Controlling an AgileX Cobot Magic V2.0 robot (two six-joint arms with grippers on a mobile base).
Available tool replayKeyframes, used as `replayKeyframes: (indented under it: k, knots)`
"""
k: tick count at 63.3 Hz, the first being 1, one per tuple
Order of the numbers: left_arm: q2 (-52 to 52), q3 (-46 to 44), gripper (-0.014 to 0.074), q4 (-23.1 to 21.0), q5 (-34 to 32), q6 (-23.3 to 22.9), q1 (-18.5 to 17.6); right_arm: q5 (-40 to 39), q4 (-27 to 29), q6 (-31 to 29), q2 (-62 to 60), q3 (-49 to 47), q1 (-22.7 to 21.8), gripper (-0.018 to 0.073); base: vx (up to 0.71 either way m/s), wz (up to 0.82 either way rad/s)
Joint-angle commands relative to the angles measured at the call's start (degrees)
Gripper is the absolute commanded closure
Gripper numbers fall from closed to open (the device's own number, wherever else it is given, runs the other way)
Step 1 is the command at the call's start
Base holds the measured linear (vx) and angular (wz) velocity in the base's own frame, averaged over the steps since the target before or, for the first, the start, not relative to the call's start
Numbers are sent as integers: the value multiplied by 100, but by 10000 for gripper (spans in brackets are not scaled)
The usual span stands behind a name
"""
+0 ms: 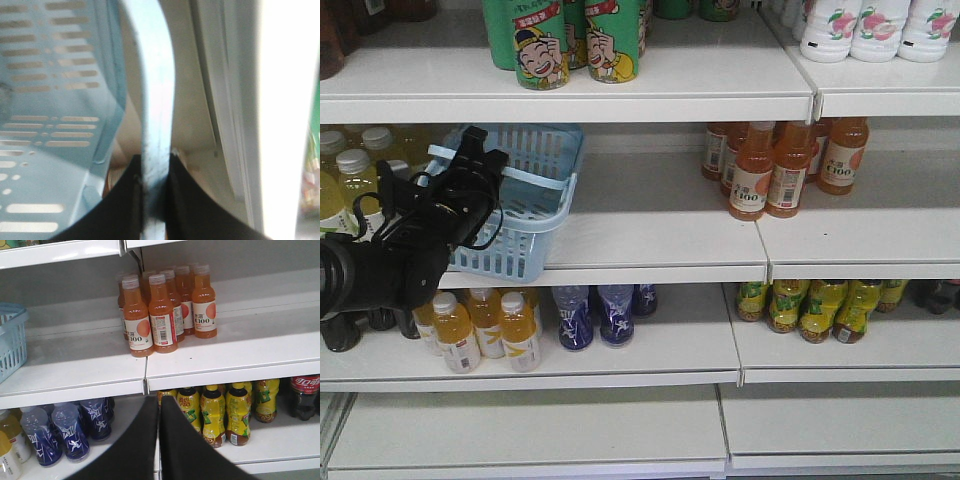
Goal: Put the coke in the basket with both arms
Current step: 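Grasp the basket handle with the left gripper and lift it off the shelf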
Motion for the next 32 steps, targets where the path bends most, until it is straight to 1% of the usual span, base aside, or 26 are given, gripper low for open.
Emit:
replayKeyframes:
  k: [1, 4, 8, 12, 15, 17, 18, 21, 26, 28, 32]
  knots:
    - [-332, 50, 605, 1006, -778, -8, 12, -409, -77, -38, -101, 49, -16, 564, 0, 0]
    - [-332, 146, 605, 1493, -1100, -38, 12, -409, -77, -38, -101, 49, -16, 564, 0, 0]
    - [-332, 319, 605, 2004, -1474, -247, 12, -409, -77, -38, -101, 49, -16, 564, 0, 0]
    - [-332, 516, 605, 2545, -1891, -759, 12, -409, -77, -38, -101, 49, -16, 564, 0, 0]
    - [-332, 659, 605, 2835, -2124, -1166, 12, -409, -77, -38, -101, 49, -16, 564, 0, 0]
    - [-332, 787, 605, 3035, -2262, -1473, 12, -409, -77, -38, -101, 49, -16, 564, 0, 0]
    - [-332, 839, 605, 3142, -2368, -1714, 12, -409, -77, -38, -101, 49, -16, 564, 0, 0]
    - [-332, 1016, 605, 3588, -2590, -2241, 4, -409, -77, -38, -101, 49, -16, 564, 0, 0]
    - [-332, 1311, 605, 4212, -2910, -2870, -11, -409, -77, -38, -101, 49, -16, 564, 0, 0]
    - [-332, 1439, 605, 4444, -3079, -3032, -15, -409, -77, -38, -101, 49, -16, 564, 0, 0]
    - [-332, 1667, 605, 4938, -3506, -3136, -15, -409, -77, -38, -101, 49, -16, 564, 0, 0]
